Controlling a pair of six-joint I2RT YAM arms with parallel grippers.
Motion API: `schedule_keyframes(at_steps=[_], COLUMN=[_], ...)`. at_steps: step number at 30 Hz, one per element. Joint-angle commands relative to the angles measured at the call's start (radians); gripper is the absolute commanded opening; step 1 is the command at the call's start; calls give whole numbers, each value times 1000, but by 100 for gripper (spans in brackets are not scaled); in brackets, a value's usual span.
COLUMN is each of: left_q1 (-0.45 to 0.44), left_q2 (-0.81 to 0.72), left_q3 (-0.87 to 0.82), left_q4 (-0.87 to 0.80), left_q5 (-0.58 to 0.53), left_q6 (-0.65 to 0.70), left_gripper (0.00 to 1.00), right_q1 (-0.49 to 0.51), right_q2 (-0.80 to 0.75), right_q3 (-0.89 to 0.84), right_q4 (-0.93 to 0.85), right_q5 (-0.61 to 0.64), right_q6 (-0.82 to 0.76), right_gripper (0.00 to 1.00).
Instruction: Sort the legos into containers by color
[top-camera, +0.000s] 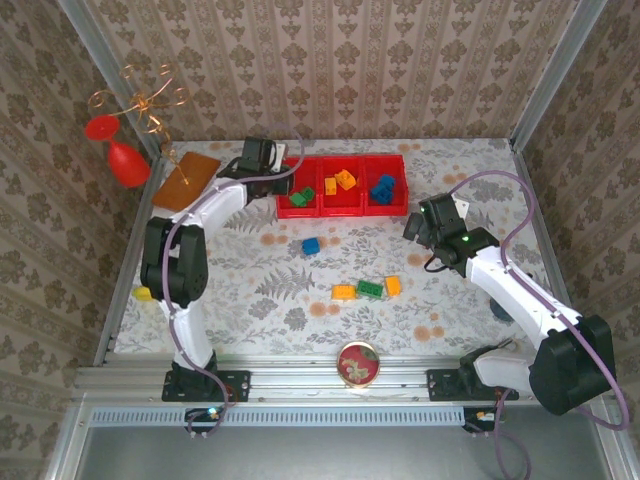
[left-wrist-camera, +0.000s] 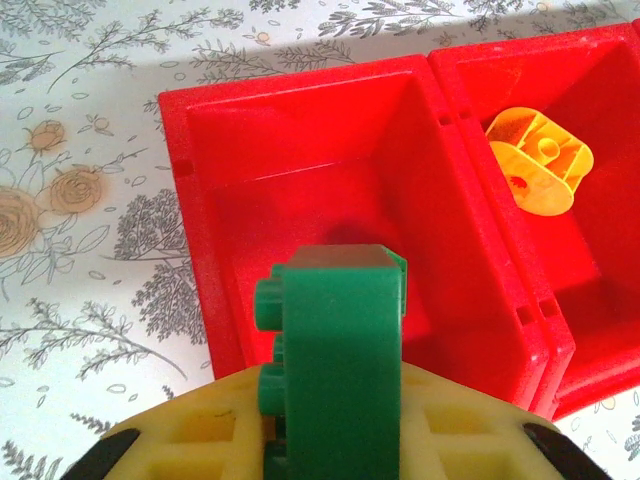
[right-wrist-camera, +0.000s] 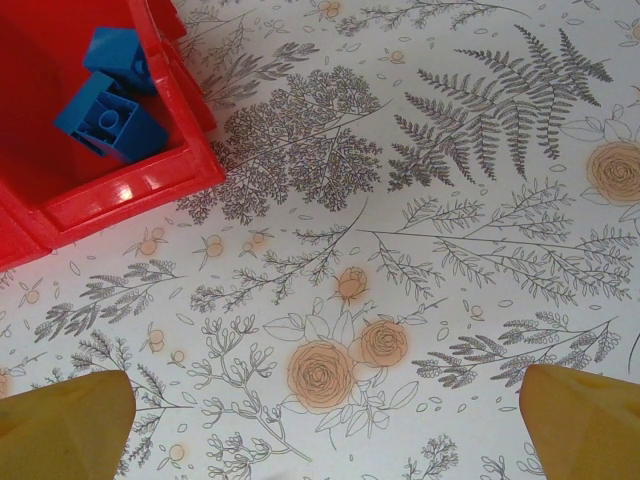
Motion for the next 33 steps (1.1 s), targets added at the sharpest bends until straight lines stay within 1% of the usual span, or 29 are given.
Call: schedule_keyframes(at_steps=[1,19,29,33], left_q1=[0,-25,-28,-30], left_q2=[32,135,151,130], left_q3=[45,141,180,168], left_q4=[5,1,2,1], left_q5=[21,-7,-16,-11], left_q6=[-8,-1,-12,-12], left_gripper=[23,26,45,48], right_q1=[-5,-5,25,58], right_q2=[-27,-17,-22,-27], right_q3=[-3,-31,-45,-38], right_q4=[-27,0,-27,-76], right_q5=[-11,-35,-89,-87], right_q6=[19,19,-22,-35], right_gripper=[100,100,100,100])
